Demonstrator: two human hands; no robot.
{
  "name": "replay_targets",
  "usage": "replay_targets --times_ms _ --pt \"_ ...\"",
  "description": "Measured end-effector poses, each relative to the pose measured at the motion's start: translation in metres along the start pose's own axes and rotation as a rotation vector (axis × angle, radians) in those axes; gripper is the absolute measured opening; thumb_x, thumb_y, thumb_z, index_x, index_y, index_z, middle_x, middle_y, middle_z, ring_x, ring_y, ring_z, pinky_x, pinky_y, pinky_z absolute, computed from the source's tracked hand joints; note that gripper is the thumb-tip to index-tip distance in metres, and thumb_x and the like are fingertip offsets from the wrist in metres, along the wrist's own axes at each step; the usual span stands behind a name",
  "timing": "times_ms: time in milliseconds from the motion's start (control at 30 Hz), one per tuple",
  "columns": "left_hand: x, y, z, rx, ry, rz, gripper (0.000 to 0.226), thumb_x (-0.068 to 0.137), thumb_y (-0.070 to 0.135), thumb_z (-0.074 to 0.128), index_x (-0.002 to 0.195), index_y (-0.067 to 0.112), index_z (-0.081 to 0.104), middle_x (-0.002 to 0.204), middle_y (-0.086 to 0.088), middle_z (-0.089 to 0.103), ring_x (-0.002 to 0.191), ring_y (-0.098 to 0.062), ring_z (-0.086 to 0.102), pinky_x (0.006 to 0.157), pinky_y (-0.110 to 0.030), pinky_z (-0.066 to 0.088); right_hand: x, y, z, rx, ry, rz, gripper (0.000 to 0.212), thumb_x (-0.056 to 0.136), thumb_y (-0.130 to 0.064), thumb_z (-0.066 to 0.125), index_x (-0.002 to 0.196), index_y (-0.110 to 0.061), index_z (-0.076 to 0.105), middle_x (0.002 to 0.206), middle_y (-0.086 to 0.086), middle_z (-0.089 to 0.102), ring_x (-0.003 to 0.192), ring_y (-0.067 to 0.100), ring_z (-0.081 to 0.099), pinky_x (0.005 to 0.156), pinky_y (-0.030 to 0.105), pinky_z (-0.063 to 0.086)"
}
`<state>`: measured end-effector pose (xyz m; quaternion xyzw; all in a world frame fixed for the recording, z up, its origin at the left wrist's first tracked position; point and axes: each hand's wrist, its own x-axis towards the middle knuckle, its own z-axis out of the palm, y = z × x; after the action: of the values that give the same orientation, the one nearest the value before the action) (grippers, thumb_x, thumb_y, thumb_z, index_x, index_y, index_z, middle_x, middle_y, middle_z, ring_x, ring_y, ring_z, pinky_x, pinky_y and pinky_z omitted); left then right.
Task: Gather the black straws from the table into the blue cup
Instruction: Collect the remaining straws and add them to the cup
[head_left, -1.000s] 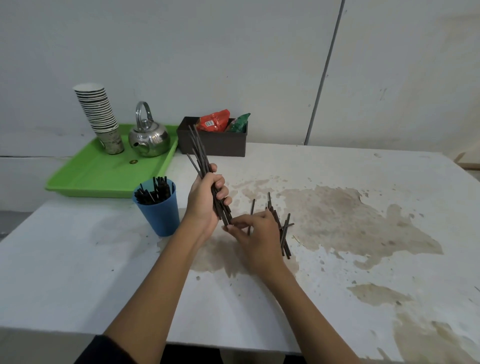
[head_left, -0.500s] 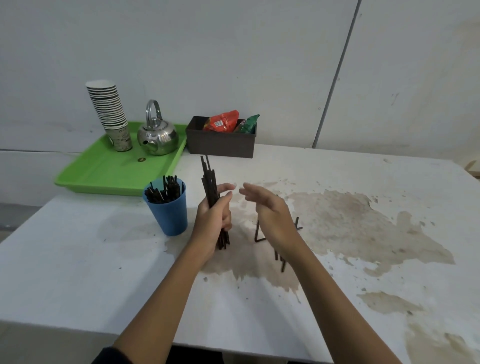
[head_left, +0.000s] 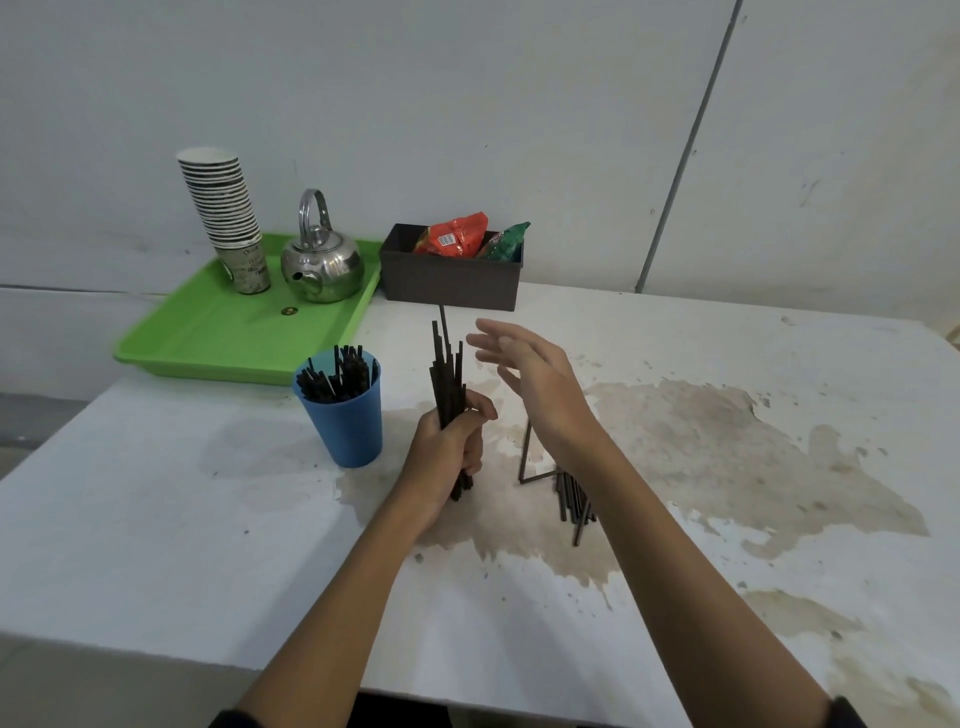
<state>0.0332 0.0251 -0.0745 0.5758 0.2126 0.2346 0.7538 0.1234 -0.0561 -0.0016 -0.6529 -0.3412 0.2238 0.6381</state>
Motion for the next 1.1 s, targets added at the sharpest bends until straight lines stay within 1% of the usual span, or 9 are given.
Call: replay_targets --times_ms 133,333,433,500,633,767,867,967,1100 --pt "-0.001 -0.001 -0.003 0.0 -0.027 -0.006 0.045 0.1 0.004 0.048 0.066 0.029 0.064 0.05 0.009 0.029 0.043 -0.009 0.026 0.044 -0.019 0.031 0.007 -0.013 0.002 -0.011 -0.092 -0.098 0.04 0.105 -0.013 0.034 0.137 -0.02 0.057 0.131 -0.004 0.065 0.122 0.01 0.057 0.105 0.024 0.039" --pt "-0.004 -0.002 -0.004 0.051 -0.063 0.011 0.041 0.1 0.004 0.047 0.07 0.026 0.064 0.052 0.006 0.028 0.044 -0.009 0.027 0.046 -0.02 0.033 0.013 -0.022 0.004 -0.243 -0.199 -0.221 0.047 0.095 -0.016 0.039 0.135 -0.024 0.062 0.135 -0.011 0.062 0.126 -0.005 0.05 0.095 -0.002 0.031" --pt "-0.004 -0.002 -0.003 0.095 -0.05 -0.006 0.053 0.1 0.006 0.049 0.057 0.035 0.064 0.051 0.006 0.028 0.043 -0.009 0.027 0.048 -0.021 0.034 0.011 -0.019 0.002 -0.382 -0.173 -0.277 0.044 0.091 -0.017 0.041 0.121 -0.025 0.071 0.126 -0.016 0.065 0.117 -0.012 0.05 0.099 0.008 0.036" --pt "-0.004 -0.002 -0.003 0.133 -0.029 -0.014 0.06 0.101 0.01 0.05 0.049 0.037 0.062 0.049 0.007 0.029 0.042 -0.008 0.029 0.047 -0.02 0.035 0.01 -0.015 -0.001 -0.491 -0.152 -0.311 0.043 0.09 -0.018 0.042 0.118 -0.026 0.073 0.128 -0.012 0.066 0.122 -0.003 0.05 0.103 0.019 0.037" --pt "-0.004 -0.003 -0.003 0.158 -0.006 -0.018 0.059 0.101 0.014 0.052 0.049 0.039 0.062 0.047 0.008 0.032 0.041 -0.007 0.031 0.046 -0.016 0.037 0.008 -0.013 -0.005 -0.636 -0.147 -0.337 0.043 0.088 -0.025 0.042 0.116 -0.026 0.074 0.127 -0.005 0.068 0.123 0.004 0.051 0.096 0.014 0.033" --pt "-0.006 -0.005 -0.005 0.199 0.0 -0.006 0.048 0.102 0.02 0.055 0.058 0.034 0.066 0.047 0.008 0.034 0.043 -0.007 0.034 0.048 -0.017 0.041 0.008 -0.016 -0.004 -0.638 -0.144 -0.352 0.039 0.088 -0.024 0.045 0.111 -0.024 0.076 0.123 -0.003 0.07 0.113 -0.005 0.049 0.09 0.006 0.03" --pt "-0.005 -0.003 -0.005 0.189 0.031 0.005 0.026 0.103 0.033 0.056 0.094 0.008 0.058 0.049 0.006 0.036 0.044 -0.008 0.037 0.05 -0.017 0.043 0.005 -0.015 -0.002 -0.575 -0.163 -0.331 0.038 0.089 -0.02 0.046 0.114 -0.024 0.075 0.123 -0.003 0.07 0.114 -0.005 0.052 0.091 0.008 0.035" --pt "-0.008 0.001 -0.007 0.15 0.015 0.047 0.024 0.104 0.041 0.052 0.103 0.04 0.076 0.052 0.007 0.034 0.046 -0.009 0.038 0.051 -0.02 0.044 0.006 -0.009 -0.005 -0.347 -0.076 -0.234 0.034 0.093 -0.021 0.048 0.113 -0.021 0.075 0.112 -0.011 0.07 0.102 -0.015 0.058 0.078 0.003 0.044" --pt "-0.014 0.006 -0.018 0.09 0.047 0.103 0.032 0.109 0.034 0.044 0.112 0.032 0.076 0.056 0.008 0.027 0.047 -0.01 0.035 0.049 -0.019 0.04 0.013 0.014 -0.01 -0.535 0.111 -0.096 0.024 0.091 -0.02 0.063 0.112 -0.014 0.074 0.095 -0.006 0.071 0.089 0.006 0.063 0.074 0.009 0.044"
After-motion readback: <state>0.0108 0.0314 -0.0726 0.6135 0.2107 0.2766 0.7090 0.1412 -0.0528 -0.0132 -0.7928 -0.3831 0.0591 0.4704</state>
